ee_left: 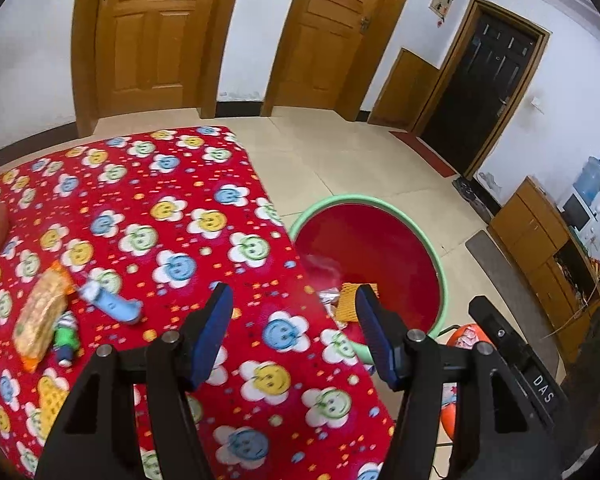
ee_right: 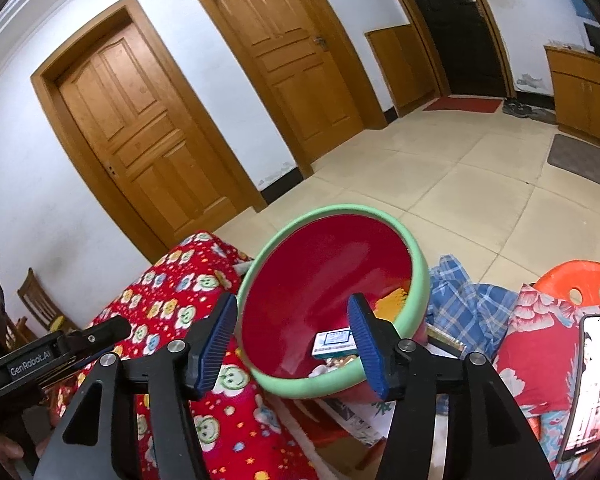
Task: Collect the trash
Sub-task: 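Move both tools back over the table toward the second foam net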
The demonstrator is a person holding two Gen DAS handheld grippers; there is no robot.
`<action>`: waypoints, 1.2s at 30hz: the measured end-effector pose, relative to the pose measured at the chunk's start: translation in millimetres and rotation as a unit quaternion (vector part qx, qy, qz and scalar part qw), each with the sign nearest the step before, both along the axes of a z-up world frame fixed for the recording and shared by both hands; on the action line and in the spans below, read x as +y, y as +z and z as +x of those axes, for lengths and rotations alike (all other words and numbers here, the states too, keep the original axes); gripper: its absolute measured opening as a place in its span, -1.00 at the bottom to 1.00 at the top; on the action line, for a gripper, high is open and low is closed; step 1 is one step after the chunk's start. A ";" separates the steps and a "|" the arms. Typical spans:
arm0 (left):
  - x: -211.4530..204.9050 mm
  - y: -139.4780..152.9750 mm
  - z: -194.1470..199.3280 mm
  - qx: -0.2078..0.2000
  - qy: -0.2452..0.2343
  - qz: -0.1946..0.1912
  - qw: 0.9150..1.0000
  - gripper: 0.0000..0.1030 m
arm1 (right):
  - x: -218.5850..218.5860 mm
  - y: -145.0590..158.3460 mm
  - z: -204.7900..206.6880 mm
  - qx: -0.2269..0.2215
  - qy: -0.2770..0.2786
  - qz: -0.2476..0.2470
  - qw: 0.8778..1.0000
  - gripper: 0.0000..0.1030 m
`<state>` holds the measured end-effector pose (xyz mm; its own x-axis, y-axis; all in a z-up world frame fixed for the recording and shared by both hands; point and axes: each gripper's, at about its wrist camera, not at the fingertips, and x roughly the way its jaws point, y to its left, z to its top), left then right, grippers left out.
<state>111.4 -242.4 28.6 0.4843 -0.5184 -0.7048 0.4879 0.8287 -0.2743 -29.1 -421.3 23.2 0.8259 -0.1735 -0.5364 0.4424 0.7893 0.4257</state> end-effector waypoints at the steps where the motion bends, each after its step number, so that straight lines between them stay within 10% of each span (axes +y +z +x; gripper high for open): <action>1: 4.9 0.7 -1.1 -0.001 0.003 0.001 1.000 0.23 | 3.0 1.2 0.3 0.000 0.003 -0.001 1.000 0.15; 36: 139.9 -63.5 -19.6 0.058 0.129 0.073 0.987 0.26 | 84.3 -2.2 20.4 0.031 0.106 -0.007 0.994 0.21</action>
<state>91.7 -102.5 -34.9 0.4983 -0.2781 -0.8212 0.2283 0.9558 -0.1852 -8.7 -337.0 21.1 0.8107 -0.0077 -0.5854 0.2907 0.8732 0.3912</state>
